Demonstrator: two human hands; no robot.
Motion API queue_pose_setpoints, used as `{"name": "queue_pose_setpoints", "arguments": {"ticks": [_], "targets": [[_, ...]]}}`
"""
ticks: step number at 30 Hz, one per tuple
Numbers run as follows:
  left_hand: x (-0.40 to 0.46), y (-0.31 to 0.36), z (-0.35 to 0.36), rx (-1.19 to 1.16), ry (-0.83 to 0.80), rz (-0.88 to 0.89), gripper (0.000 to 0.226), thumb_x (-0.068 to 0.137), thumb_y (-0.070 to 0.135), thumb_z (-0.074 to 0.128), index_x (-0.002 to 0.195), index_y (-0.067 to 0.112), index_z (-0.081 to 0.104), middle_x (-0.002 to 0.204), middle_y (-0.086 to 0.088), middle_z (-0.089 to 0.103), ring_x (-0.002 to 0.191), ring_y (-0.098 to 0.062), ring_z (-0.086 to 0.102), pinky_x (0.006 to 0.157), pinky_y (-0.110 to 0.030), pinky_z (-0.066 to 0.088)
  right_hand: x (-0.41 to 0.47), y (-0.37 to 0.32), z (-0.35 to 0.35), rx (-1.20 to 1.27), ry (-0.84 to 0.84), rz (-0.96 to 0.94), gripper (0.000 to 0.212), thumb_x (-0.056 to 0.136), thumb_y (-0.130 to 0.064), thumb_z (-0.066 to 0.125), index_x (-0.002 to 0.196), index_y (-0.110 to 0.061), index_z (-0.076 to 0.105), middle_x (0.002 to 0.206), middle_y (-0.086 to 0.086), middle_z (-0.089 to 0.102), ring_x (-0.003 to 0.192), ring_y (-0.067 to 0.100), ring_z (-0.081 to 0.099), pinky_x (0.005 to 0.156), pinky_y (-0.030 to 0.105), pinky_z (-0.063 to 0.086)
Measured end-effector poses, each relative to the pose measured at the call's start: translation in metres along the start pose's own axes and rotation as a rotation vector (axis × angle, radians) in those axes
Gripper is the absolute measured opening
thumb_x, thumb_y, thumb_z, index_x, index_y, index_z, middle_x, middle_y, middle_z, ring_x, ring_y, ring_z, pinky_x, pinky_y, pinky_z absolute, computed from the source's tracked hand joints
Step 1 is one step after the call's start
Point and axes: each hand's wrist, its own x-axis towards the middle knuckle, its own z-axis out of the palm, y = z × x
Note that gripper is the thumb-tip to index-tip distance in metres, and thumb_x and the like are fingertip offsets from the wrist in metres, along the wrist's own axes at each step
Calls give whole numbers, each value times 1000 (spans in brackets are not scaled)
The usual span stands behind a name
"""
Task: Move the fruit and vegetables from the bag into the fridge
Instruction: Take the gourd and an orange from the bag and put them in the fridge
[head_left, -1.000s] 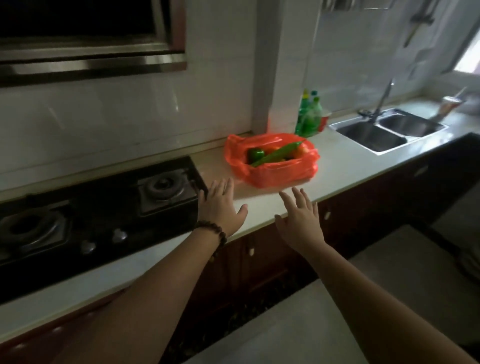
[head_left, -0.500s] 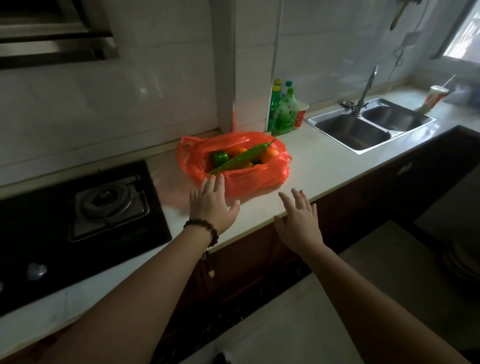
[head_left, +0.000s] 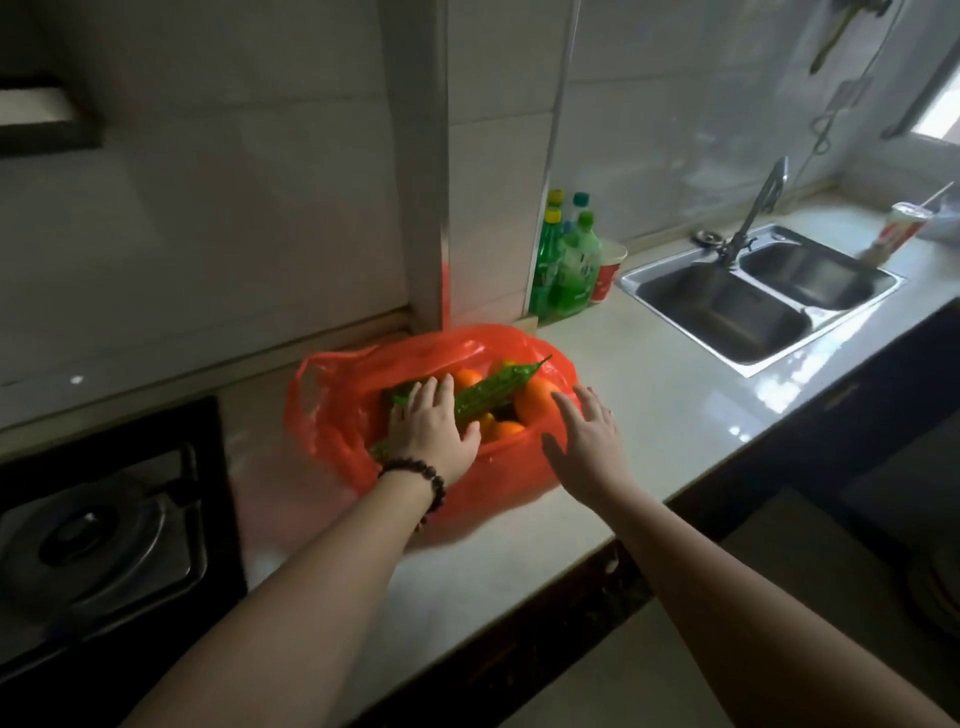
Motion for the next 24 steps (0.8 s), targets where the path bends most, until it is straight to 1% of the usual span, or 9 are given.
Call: {"name": "queue_pose_setpoints", "arguments": {"ticks": [4, 6, 10, 13, 15, 18, 21, 24], "targets": [[39, 1, 22, 34, -63, 1, 73, 88, 48, 48, 148, 17, 20, 155, -6, 22, 143, -23, 15, 115, -44, 17, 41, 6, 18, 21, -54, 40, 58, 87, -32, 56, 140, -14, 39, 151, 18, 27, 138, 40, 24, 112, 49, 25], [51, -1, 34, 61, -89, -17, 73, 88, 48, 48, 148, 16, 20, 155, -6, 21, 142, -23, 15, 115, -44, 17, 57, 11, 26, 33, -78, 51, 58, 88, -33, 55, 140, -12, 39, 151, 18, 26, 137, 41, 24, 111, 51, 25], [67, -6, 56, 130, -117, -42, 76, 86, 56, 48, 145, 17, 24, 147, -5, 32, 135, -25, 28, 110, -44, 26, 85, 18, 41, 69, -113, 78, 61, 91, -40, 51, 143, -15, 34, 154, 15, 22, 140, 36, 22, 114, 47, 18], [73, -10, 67, 172, -133, -78, 73, 82, 60, 53, 137, 17, 33, 134, -5, 43, 125, -26, 39, 103, -42, 34, 98, 25, 56, 120, -162, 49, 69, 86, -40, 59, 144, -17, 32, 153, 16, 25, 139, 36, 24, 111, 45, 21], [75, -12, 72, 176, -137, -105, 66, 81, 54, 59, 132, 18, 37, 129, -4, 46, 122, -25, 41, 98, -41, 38, 102, 30, 62, 148, -204, 45, 75, 84, -39, 61, 147, -18, 26, 153, 15, 24, 140, 33, 22, 112, 42, 22], [77, -12, 75, 186, -145, -123, 56, 81, 41, 65, 127, 19, 40, 126, -3, 47, 122, -24, 40, 97, -40, 39, 109, 39, 66, 130, -235, 18, 75, 85, -36, 59, 148, -22, 21, 154, 13, 21, 140, 33, 19, 112, 42, 20], [79, -8, 73, 181, -127, -143, 53, 80, 39, 67, 125, 21, 44, 122, -1, 49, 119, -23, 41, 94, -39, 39, 115, 45, 68, 122, -275, 14, 75, 86, -37, 57, 148, -26, 16, 153, 12, 21, 136, 36, 25, 108, 46, 28], [77, -4, 68, 151, -50, -181, 53, 79, 44, 66, 123, 22, 46, 118, -1, 50, 113, -24, 45, 90, -40, 42, 120, 48, 66, 111, -313, 11, 76, 85, -39, 58, 147, -27, 17, 148, 13, 27, 131, 37, 32, 100, 46, 37]]}}
